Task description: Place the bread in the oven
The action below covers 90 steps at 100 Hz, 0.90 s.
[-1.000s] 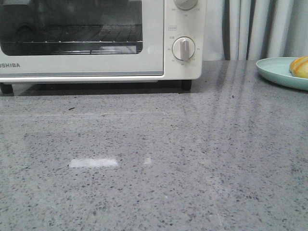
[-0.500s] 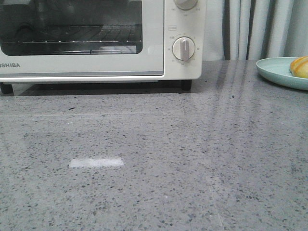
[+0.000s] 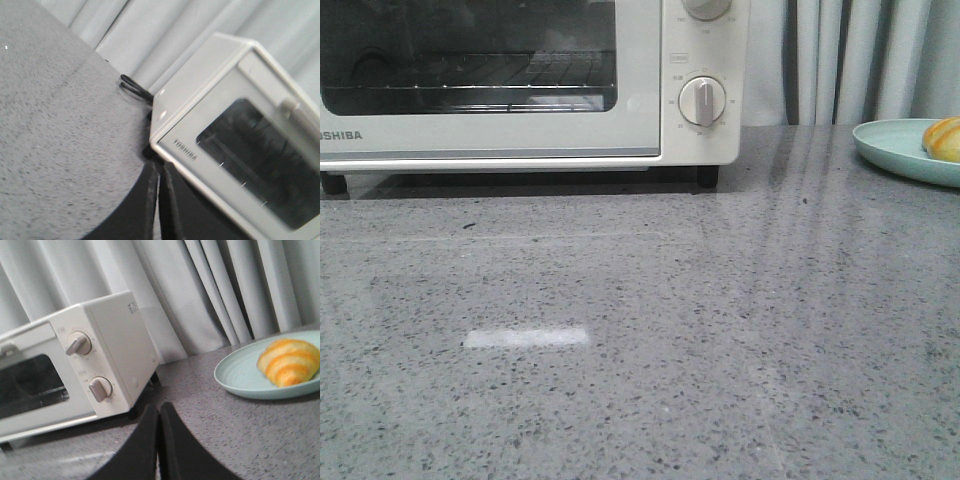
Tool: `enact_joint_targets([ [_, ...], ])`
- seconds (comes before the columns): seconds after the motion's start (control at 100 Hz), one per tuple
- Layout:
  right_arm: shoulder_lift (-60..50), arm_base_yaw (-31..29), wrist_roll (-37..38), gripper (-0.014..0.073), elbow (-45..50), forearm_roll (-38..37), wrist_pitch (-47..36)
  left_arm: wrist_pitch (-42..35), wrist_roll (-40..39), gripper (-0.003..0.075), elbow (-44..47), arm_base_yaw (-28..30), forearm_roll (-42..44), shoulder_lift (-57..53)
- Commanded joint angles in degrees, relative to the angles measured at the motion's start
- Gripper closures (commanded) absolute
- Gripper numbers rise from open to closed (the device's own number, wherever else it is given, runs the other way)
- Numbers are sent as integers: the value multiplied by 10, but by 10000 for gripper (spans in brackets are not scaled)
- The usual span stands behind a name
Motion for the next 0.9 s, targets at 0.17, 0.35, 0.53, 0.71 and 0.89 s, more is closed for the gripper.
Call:
enact_joint_targets([
  [0.17,-12,0,-2,642,-52,42,-9,50,77,741,-71,-6,-52,-13],
  [0.35,21,0,-15,642,-140,-40,100,158,229,741,-195,-6,-3,68],
  [0.53,96,0,-19,643,-237,-135,205,136,293,741,-264,-43,1,168],
  [0.71,180,0,-87,642,-315,-153,319,138,343,741,-332,-109,16,270],
  [0.89,238,0,-98,642,-349,-150,327,98,344,741,-411,-167,16,383],
])
